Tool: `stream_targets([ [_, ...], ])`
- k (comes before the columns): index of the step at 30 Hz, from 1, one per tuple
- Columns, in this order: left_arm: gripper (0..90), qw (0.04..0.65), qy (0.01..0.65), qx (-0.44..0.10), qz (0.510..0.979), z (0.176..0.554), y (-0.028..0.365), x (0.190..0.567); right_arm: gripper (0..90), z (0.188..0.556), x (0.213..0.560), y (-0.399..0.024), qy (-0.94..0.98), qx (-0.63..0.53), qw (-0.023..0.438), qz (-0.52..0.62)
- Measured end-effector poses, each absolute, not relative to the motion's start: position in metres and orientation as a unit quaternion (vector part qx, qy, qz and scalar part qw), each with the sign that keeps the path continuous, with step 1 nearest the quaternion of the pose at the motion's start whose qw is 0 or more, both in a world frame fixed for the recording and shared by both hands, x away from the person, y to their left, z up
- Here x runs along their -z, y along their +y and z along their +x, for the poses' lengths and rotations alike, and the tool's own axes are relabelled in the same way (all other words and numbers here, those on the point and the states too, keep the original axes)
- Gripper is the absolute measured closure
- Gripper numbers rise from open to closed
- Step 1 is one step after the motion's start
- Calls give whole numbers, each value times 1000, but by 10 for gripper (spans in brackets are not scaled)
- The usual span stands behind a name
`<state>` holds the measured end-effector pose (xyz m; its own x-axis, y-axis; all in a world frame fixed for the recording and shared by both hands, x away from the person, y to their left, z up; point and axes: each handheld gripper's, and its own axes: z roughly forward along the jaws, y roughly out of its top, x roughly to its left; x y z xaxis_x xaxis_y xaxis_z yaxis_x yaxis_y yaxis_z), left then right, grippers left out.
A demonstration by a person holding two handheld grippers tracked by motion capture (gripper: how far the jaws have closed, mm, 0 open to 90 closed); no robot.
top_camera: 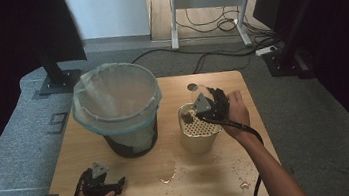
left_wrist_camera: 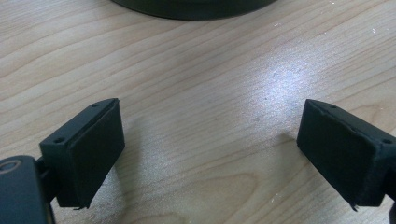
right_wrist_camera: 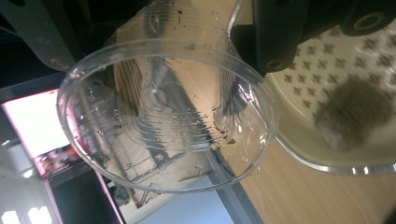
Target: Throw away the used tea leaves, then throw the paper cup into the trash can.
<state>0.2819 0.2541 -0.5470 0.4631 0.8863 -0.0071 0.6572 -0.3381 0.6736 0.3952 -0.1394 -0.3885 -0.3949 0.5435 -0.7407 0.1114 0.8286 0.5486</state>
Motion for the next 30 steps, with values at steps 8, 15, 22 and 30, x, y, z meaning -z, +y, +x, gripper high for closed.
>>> stream_targets([
  [8, 69, 311, 484, -185, 797, 282, 254, 547, 477, 396, 377, -160, 779, -353, 418, 306],
  [15, 69, 311, 484, -185, 797, 282, 254, 547, 478, 397, 371, -174, 743, -454, 334, 361],
  [22, 69, 310, 483, -185, 798, 282, 254, 547, 478, 397, 368, -178, 724, -489, 309, 375],
  [30, 69, 310, 483, -184, 798, 282, 254, 547, 478, 397, 357, -179, 712, -510, 303, 376],
])
